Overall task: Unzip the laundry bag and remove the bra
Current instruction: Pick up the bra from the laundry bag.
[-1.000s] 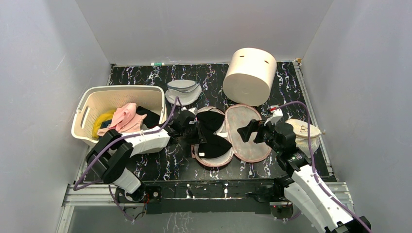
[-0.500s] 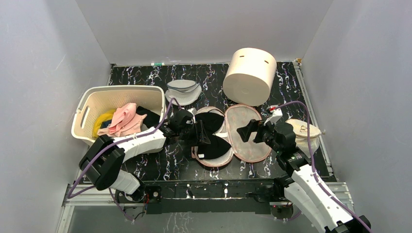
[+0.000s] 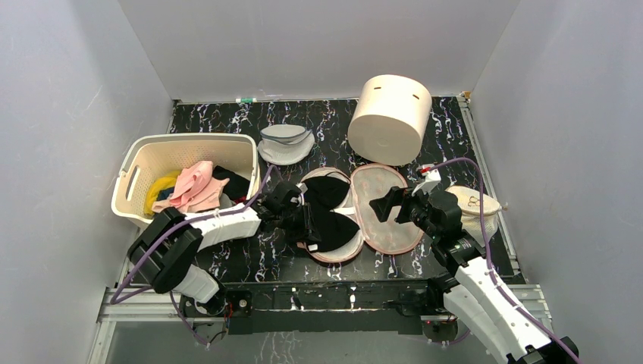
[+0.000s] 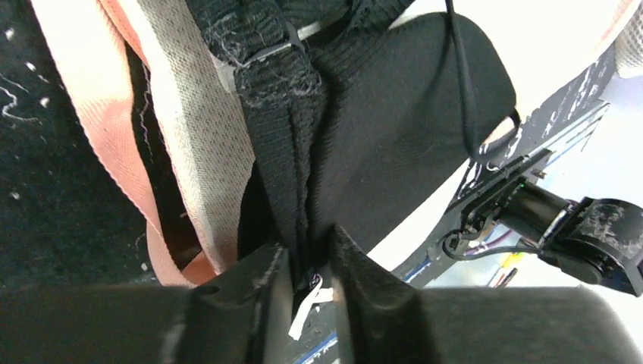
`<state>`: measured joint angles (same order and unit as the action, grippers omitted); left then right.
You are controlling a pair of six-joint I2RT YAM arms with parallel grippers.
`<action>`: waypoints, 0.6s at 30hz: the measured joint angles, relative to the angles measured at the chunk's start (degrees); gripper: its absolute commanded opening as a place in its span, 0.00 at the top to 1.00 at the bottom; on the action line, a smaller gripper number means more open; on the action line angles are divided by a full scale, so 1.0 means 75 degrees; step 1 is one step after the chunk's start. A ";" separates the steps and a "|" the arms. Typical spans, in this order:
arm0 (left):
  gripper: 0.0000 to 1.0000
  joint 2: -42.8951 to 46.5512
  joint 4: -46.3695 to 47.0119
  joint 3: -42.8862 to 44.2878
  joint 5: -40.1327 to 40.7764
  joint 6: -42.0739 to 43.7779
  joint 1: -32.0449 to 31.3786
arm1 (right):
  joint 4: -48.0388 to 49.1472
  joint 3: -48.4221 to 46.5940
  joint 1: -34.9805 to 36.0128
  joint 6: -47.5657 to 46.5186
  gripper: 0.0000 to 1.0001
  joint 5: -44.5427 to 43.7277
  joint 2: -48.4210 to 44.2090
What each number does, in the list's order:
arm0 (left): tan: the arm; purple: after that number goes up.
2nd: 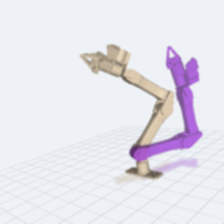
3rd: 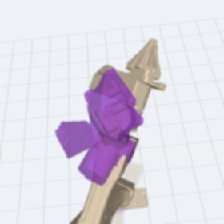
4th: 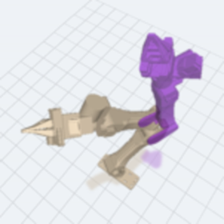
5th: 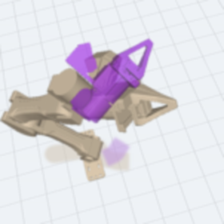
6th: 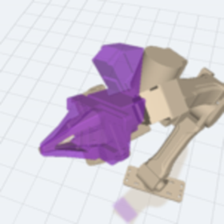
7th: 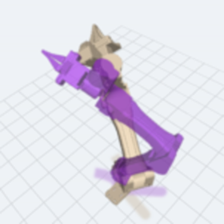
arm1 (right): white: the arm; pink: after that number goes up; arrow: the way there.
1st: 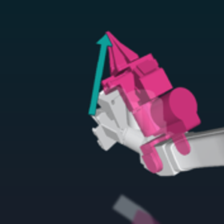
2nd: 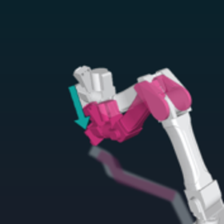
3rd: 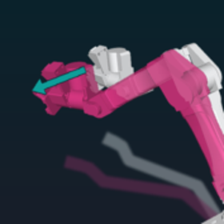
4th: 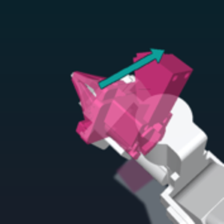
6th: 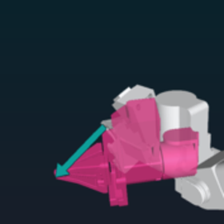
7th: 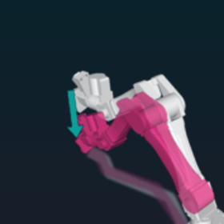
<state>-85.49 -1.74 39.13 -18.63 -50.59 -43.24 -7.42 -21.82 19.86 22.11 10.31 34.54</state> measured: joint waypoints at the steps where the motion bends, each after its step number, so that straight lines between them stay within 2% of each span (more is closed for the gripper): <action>1: 0.88 0.0044 0.0000 -0.0029 -0.0032 -0.0012 0.0000 | 0.0000 0.0000 0.0000 0.0000 0.04 0.0000 0.0000; 5: 1.00 0.0379 0.0029 -0.0035 -0.0140 -0.0114 0.0000 | 0.0000 0.0000 0.0000 0.0000 0.04 0.0000 0.0000; 18: 1.00 0.1376 0.0055 0.0201 -0.0318 -0.1128 0.0047 | -0.0006 0.0003 0.0000 0.0023 0.04 -0.0187 -0.0259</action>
<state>-75.18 -1.32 40.64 -21.02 -59.05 -42.89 -7.46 -21.80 19.86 22.28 8.91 32.60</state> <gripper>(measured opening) 0.023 0.961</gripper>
